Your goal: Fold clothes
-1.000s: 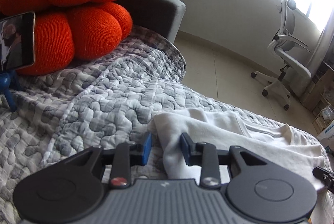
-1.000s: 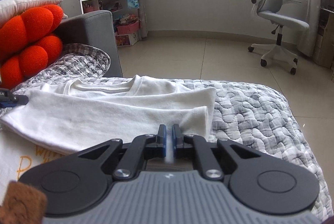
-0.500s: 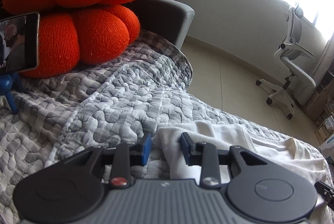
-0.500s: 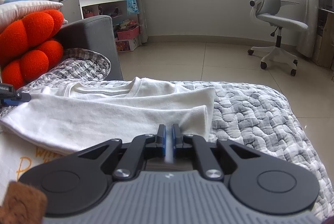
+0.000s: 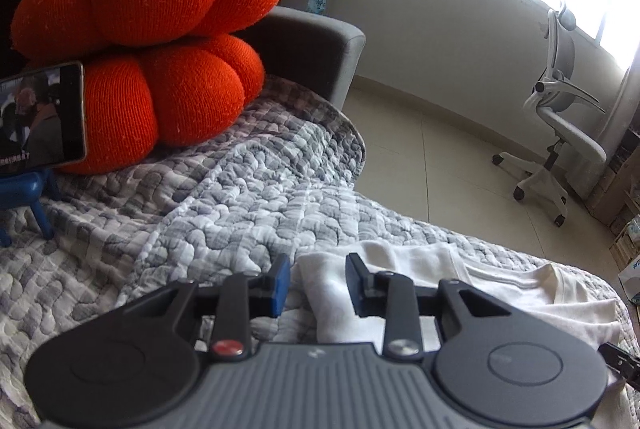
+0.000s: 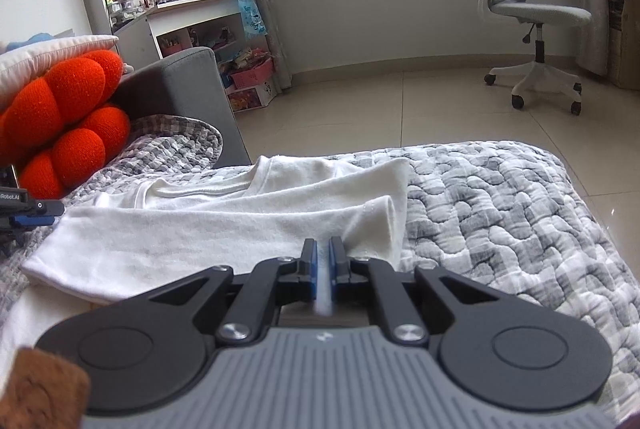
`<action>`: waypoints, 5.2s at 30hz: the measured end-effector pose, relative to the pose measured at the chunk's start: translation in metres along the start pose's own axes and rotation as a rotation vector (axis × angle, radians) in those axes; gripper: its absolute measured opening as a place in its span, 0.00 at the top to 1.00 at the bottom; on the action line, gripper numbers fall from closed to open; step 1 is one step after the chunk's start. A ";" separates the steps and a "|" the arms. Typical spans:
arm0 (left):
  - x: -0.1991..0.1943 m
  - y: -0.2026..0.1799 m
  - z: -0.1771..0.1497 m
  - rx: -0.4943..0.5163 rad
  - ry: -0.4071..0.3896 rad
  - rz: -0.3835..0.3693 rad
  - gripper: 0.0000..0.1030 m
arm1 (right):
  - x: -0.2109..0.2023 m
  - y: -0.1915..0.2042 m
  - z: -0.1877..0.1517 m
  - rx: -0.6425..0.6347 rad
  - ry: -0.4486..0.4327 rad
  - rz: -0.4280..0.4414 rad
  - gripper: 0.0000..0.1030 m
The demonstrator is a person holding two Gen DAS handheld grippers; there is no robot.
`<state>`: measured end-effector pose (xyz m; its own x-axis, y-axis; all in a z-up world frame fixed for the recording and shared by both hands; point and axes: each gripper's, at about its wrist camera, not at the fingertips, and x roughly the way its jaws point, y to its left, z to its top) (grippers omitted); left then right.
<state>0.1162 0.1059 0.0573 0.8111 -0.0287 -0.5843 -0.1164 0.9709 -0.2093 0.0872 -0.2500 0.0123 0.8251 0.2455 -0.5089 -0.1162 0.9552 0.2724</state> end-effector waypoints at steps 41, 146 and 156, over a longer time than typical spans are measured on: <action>-0.185 0.066 -0.083 0.212 0.055 0.099 0.69 | -0.285 -0.027 -0.112 -0.461 0.240 0.127 0.85; -0.250 0.080 -0.206 0.040 0.266 -0.348 0.76 | -0.275 -0.047 -0.175 0.089 0.204 0.299 0.70; -0.239 0.072 -0.208 0.056 0.311 -0.291 0.94 | -0.272 -0.061 -0.180 0.248 0.192 0.398 0.86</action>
<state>-0.2053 0.1336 0.0185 0.5933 -0.3657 -0.7171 0.1301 0.9227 -0.3629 -0.2301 -0.3452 -0.0127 0.6241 0.6309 -0.4609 -0.2470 0.7190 0.6497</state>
